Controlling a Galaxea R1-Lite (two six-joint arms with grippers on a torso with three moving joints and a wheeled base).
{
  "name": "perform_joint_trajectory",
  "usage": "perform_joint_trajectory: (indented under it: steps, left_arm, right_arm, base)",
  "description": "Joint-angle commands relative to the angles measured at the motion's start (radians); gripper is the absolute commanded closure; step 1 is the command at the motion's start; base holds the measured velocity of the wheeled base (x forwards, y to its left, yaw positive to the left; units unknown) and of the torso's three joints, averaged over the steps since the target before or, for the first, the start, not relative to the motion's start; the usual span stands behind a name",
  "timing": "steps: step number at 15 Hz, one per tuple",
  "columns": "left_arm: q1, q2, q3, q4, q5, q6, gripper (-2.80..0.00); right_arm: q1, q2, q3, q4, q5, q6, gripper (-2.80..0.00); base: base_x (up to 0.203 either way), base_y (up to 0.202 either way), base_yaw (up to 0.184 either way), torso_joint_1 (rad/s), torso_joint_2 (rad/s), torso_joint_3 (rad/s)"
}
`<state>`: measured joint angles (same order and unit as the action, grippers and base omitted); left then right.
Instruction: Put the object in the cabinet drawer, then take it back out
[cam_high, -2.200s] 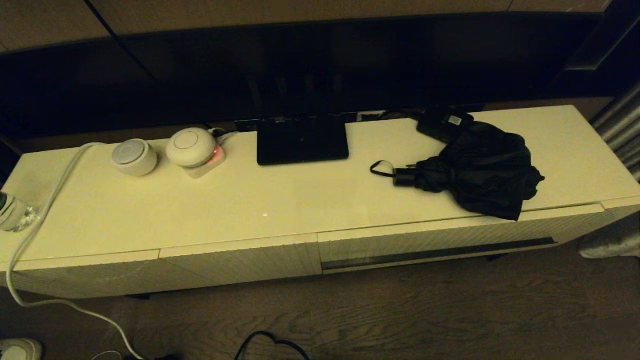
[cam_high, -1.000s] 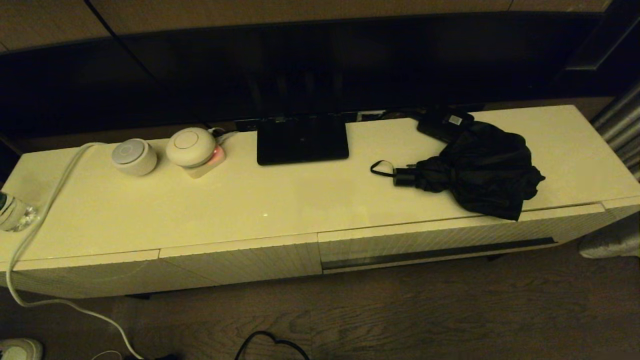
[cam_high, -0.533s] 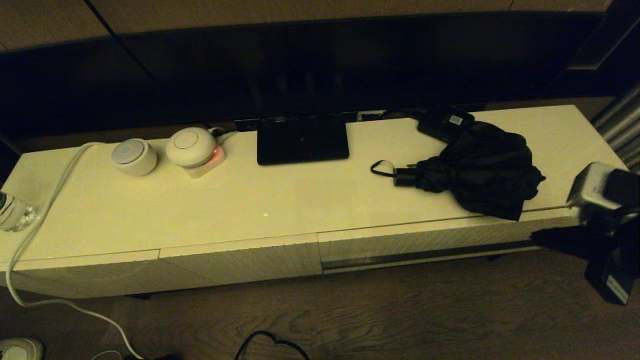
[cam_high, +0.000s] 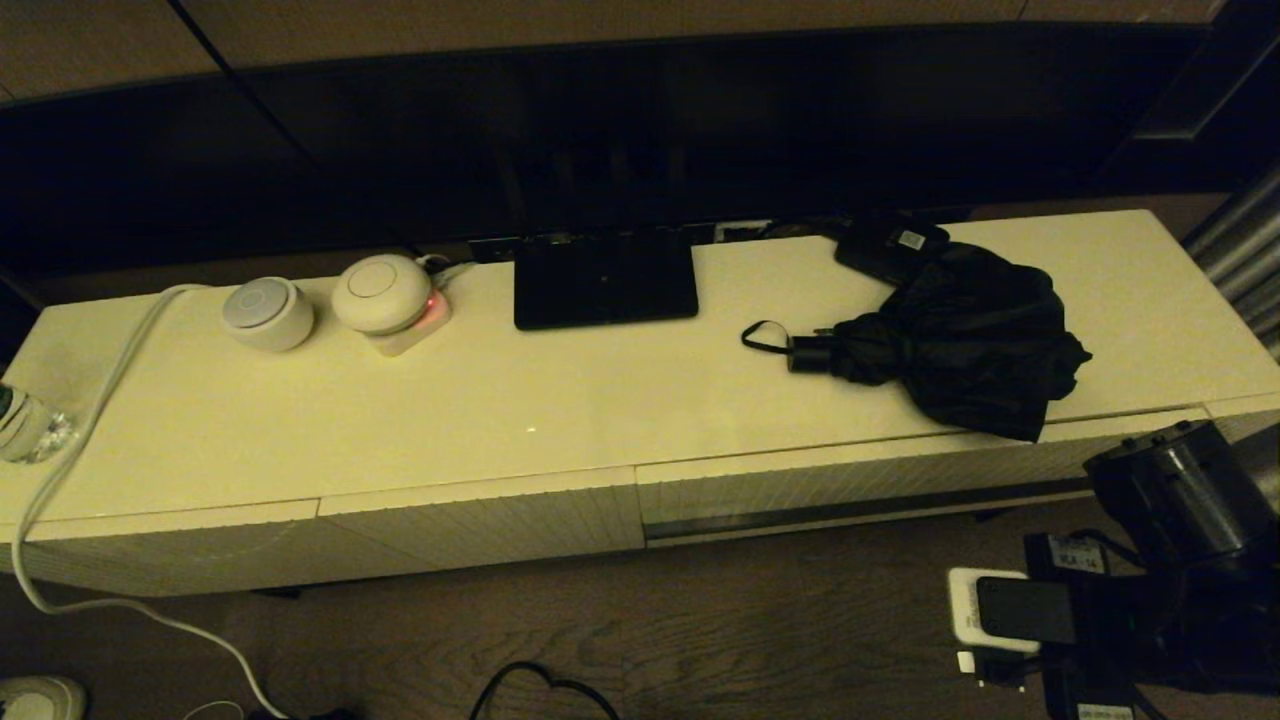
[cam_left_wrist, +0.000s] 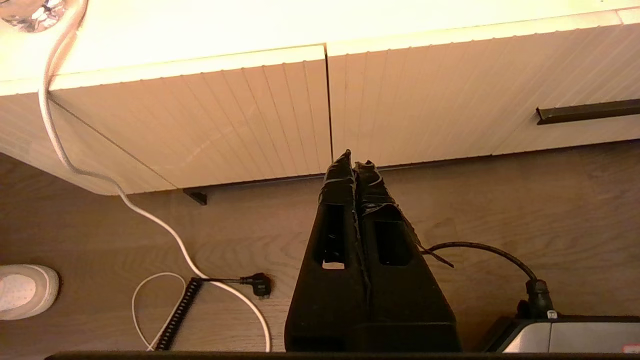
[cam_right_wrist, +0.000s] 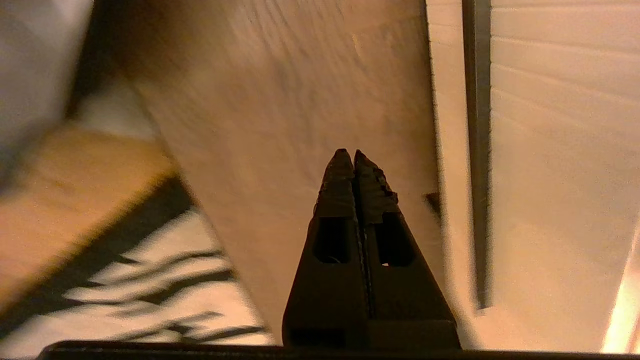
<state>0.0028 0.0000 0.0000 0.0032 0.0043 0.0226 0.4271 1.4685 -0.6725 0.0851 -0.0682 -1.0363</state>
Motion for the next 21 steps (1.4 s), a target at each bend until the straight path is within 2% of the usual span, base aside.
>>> perform_joint_trajectory:
  steps: [1,4,8,10,11,16,18,21]
  left_arm:
    - [0.0,0.0,0.003,0.0,0.0,0.0,0.0]
    - [0.0,0.0,0.003,0.0,0.0,0.0,0.0]
    - [0.0,0.0,0.003,0.0,0.0,0.0,0.0]
    - [0.0,0.0,0.003,0.0,0.0,0.0,0.0]
    - [0.0,0.0,0.003,0.0,0.0,0.0,0.0]
    - [0.0,0.0,0.003,0.0,0.0,0.0,0.0]
    - [0.0,0.0,0.003,0.0,0.0,0.0,0.0]
    - [0.0,0.0,0.003,0.0,0.0,0.0,0.0]
  right_arm:
    - [-0.019,0.097,0.049,-0.119,-0.02,-0.083,0.0]
    - [-0.023,0.183,0.076,-0.253,-0.061,-0.147,0.0]
    - [-0.039,0.289,0.17,-0.508,-0.085,-0.22,0.0]
    - [-0.06,0.306,0.204,-0.616,-0.077,-0.313,0.0]
    - [-0.066,0.304,0.209,-0.622,-0.069,-0.359,-2.8]
    - [-0.09,0.315,0.215,-0.619,0.036,-0.474,-2.8]
    - [-0.124,0.332,0.219,-0.614,0.073,-0.535,-2.8]
    - [-0.149,0.376,0.21,-0.616,0.075,-0.538,-2.8]
  base:
    - [0.0,0.0,0.0,0.0,0.0,0.0]
    - [0.0,0.0,0.0,0.0,0.0,0.0]
    - [0.0,0.0,0.0,0.0,0.0,0.0]
    - [0.0,0.0,0.0,0.0,0.0,0.0]
    - [0.0,0.0,0.0,0.0,0.0,0.0]
    - [0.0,0.0,0.0,0.0,0.0,0.0]
    - [0.0,0.0,0.0,0.0,0.0,0.0]
    - [0.0,0.0,0.0,0.0,0.0,0.0]
